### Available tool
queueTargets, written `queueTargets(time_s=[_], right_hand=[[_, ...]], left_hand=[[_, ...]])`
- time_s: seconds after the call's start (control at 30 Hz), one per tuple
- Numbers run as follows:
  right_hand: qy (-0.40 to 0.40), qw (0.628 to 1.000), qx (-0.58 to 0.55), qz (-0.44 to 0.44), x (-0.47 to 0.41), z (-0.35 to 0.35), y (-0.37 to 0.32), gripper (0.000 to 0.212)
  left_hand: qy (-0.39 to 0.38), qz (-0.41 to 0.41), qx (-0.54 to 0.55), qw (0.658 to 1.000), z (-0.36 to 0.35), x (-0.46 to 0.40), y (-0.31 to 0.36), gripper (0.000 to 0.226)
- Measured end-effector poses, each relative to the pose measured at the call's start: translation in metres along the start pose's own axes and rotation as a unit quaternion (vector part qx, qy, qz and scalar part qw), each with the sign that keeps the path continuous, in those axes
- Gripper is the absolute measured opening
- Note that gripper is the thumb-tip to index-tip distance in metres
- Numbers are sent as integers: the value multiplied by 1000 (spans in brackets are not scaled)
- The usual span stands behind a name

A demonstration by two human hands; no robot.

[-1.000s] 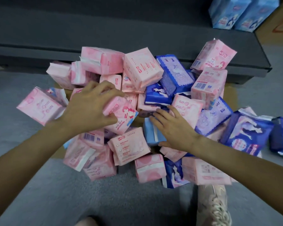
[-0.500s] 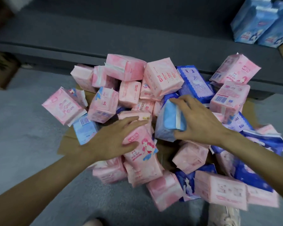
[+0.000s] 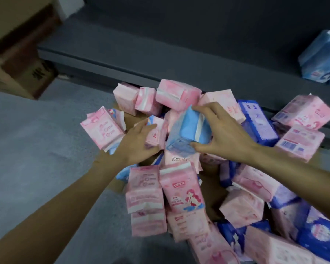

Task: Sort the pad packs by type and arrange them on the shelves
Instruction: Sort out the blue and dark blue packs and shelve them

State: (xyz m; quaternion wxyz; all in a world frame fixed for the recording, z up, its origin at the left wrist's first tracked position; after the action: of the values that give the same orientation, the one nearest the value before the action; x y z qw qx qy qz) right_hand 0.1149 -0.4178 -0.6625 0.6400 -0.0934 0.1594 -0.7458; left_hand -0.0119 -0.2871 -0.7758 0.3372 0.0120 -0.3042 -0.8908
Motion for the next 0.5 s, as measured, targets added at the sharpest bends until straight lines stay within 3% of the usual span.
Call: queueTargets(time_s=[0.07,0.2,0.3,0.4,0.5], right_hand=[[-31,998,48,19,2,-9,-6,95],[0,992,97,78,-1,-5,-28,90],[-3,989,111,99,-10,-16,-40,86],[-17,989,112,94,-18,-27,-42,87],[-31,992,91,78,-23,-31,-43,87]], left_hand=[[11,-15,18,1000,-1,12,2,93],[3,9,110,994,5,33,-38,66],[18,-64,-35,997,6,47,-60,70],[-67,-138,-184,971,-21,57,-72,93],[-111,-173,-301,931,-30,57,-67,102]])
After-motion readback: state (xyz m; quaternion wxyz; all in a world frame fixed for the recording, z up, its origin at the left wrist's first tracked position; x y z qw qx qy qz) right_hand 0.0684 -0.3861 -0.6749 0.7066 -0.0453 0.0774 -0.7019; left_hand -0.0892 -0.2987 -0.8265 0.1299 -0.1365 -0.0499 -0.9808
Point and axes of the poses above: each hand's wrist, its own x-axis away from the middle knuckle, its own z-axis out of the back of the hand, y = z × x, the point moved 10 cm from there along -x, towards the middle knuckle, and after that the axes turned 8 degrees about z, right-handed, at the moved point
